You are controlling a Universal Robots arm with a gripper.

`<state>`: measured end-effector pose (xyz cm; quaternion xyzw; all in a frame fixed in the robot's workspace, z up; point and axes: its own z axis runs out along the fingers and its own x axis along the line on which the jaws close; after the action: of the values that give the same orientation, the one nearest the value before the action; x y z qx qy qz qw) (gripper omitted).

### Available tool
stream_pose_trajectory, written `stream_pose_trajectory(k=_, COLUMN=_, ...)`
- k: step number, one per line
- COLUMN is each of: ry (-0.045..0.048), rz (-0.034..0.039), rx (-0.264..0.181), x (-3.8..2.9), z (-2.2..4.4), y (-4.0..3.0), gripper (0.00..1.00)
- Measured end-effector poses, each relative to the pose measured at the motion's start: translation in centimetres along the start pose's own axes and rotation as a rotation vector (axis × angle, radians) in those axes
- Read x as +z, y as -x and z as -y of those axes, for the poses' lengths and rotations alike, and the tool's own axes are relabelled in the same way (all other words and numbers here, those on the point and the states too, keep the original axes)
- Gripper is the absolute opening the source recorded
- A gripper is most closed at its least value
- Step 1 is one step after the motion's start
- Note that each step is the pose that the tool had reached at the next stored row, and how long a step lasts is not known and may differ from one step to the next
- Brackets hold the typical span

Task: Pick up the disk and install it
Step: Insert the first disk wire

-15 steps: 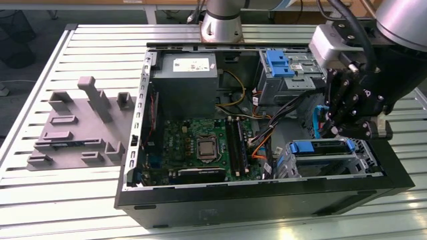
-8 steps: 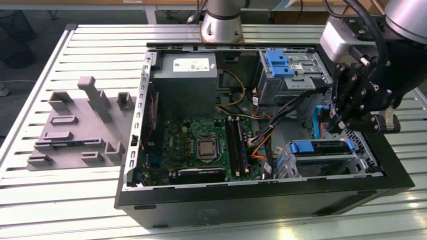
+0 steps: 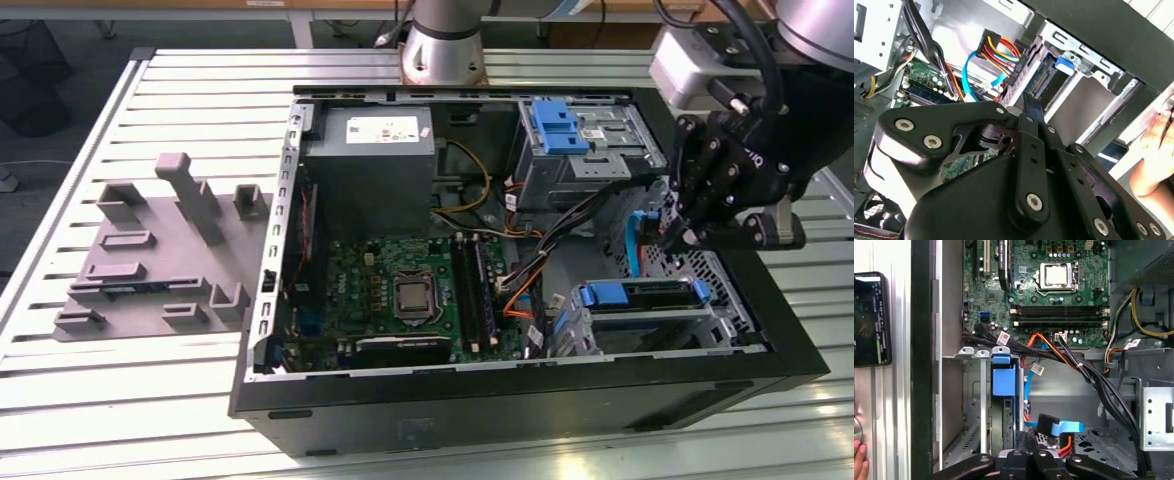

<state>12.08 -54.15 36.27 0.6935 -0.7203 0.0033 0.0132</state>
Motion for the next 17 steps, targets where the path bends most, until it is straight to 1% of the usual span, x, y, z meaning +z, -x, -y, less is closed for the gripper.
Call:
stream_pose_trajectory(k=4, ry=0.0000, rz=0.0001, rx=-0.001, x=-0.02, z=0.13, y=0.61, gripper=0.11)
stream_pose_trajectory(k=12, ry=0.0010, rz=-0.0001, rx=-0.002, x=-0.03, z=0.23, y=0.70, gripper=0.11)
stream_pose_trajectory(k=13, ry=0.0013, rz=-0.0005, rx=-0.001, x=-0.03, z=0.25, y=0.74, gripper=0.18)
stream_pose_trajectory(k=17, ry=0.0035, rz=-0.0021, rx=-0.001, x=-0.03, z=0.37, y=0.90, gripper=0.18)
